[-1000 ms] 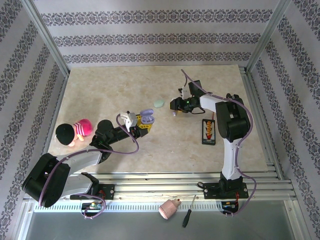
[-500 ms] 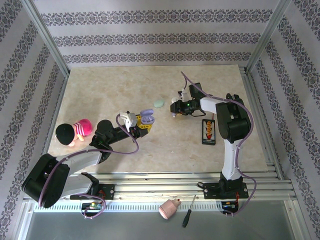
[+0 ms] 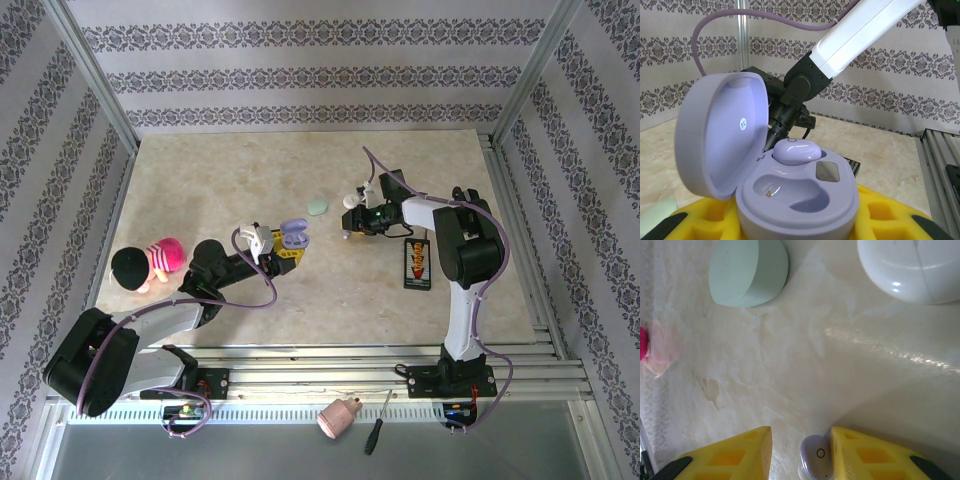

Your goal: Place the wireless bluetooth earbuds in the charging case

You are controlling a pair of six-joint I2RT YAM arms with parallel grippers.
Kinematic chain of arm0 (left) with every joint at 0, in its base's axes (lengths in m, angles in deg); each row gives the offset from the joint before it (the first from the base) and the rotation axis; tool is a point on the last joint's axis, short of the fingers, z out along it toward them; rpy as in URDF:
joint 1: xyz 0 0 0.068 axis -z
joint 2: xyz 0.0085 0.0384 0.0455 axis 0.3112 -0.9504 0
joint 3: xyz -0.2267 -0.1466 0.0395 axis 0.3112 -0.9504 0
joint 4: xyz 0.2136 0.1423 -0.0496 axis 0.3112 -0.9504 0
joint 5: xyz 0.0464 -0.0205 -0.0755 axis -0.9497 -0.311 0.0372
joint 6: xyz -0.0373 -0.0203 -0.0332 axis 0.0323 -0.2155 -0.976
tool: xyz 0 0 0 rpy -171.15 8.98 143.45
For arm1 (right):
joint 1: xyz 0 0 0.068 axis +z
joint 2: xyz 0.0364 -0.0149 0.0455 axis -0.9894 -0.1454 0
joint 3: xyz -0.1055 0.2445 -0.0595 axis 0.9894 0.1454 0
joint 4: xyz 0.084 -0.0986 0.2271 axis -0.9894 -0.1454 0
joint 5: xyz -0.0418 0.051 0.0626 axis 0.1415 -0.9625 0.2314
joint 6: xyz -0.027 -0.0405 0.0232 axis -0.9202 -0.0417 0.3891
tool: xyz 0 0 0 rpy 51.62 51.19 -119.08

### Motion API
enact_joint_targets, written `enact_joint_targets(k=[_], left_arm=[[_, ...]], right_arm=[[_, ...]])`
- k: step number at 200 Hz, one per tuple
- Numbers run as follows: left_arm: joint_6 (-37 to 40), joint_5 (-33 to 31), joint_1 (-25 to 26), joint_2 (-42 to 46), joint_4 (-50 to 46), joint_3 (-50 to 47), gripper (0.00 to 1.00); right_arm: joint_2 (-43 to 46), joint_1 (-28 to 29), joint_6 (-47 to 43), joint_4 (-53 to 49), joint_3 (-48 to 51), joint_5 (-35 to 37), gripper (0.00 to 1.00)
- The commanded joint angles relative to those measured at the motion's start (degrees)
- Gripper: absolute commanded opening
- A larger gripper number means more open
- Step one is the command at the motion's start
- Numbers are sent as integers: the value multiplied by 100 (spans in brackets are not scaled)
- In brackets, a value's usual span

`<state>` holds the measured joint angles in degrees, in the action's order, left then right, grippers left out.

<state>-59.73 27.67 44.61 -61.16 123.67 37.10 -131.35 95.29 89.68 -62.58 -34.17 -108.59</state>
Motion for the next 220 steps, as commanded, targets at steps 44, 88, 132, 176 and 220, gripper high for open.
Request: enact_joint_targets(k=[44, 88, 132, 176, 220], left_arm=[[-98, 88, -78, 26, 435, 14, 31], [-80, 87, -80, -5, 470, 14, 31], [-107, 96, -81, -56, 533, 8, 31], [-105, 97, -78, -51, 539, 5, 31], [-102, 93, -81, -78, 550, 5, 31]], right_arm=[[152, 58, -8, 61, 157, -451, 34], [196, 221, -530, -789, -24, 352, 34], [141, 330, -753, -1170, -142, 593, 32], [187, 396, -833, -1305, -171, 684, 24], [242, 437, -756, -1299, -184, 787, 17]])
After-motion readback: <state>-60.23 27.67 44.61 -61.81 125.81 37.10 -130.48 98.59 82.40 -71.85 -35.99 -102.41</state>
